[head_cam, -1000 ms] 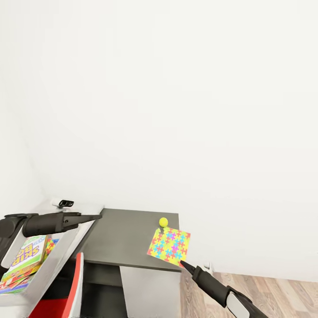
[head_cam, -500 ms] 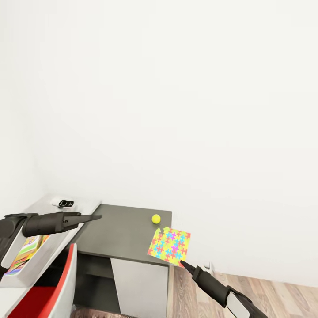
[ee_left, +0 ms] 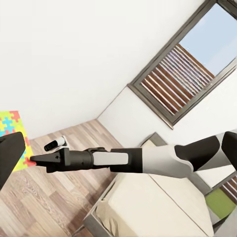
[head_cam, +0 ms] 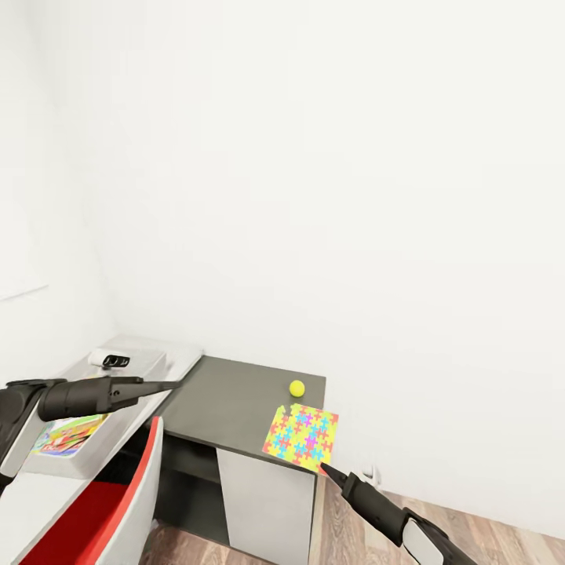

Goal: Put all the toys in the child's room - the three board games (two on the bed and one on the table), the two jigsaw puzzles on the table, and the tennis ball on the table - inside the toy box on the table in the child's room.

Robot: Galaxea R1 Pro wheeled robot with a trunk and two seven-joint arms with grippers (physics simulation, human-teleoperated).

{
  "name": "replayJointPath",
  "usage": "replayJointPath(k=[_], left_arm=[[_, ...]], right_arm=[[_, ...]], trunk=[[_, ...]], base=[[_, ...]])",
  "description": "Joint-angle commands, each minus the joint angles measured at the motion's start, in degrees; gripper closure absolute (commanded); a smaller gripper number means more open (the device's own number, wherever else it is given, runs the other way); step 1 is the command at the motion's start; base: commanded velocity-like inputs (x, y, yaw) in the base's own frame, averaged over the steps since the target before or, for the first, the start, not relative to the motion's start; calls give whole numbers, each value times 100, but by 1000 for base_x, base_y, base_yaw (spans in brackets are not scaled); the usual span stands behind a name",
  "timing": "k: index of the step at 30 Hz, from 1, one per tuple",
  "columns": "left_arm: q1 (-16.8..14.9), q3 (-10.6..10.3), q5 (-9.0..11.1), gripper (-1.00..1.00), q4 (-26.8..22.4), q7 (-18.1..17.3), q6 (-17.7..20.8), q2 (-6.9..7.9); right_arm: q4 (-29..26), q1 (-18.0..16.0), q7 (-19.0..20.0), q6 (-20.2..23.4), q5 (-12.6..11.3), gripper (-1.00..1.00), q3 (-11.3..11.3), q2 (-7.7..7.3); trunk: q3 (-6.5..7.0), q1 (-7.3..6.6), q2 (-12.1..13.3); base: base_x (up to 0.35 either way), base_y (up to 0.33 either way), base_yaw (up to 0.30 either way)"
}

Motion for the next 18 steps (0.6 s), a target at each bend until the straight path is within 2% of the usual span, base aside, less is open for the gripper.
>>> replayJointPath(k=[1,18], left_arm=[[-1,-2,-4,-100,0,-22,61,2],[29,6,-26,-100,8,-22,61,10]], right_arm=[[-1,-1,7,53,-61,100,23,-4],[-8,2,17,54,-60,100,23,-28]], trunk=[[-3,2,-4],[-3,2,-4]], base=[[0,-1,44],[0,0,4]])
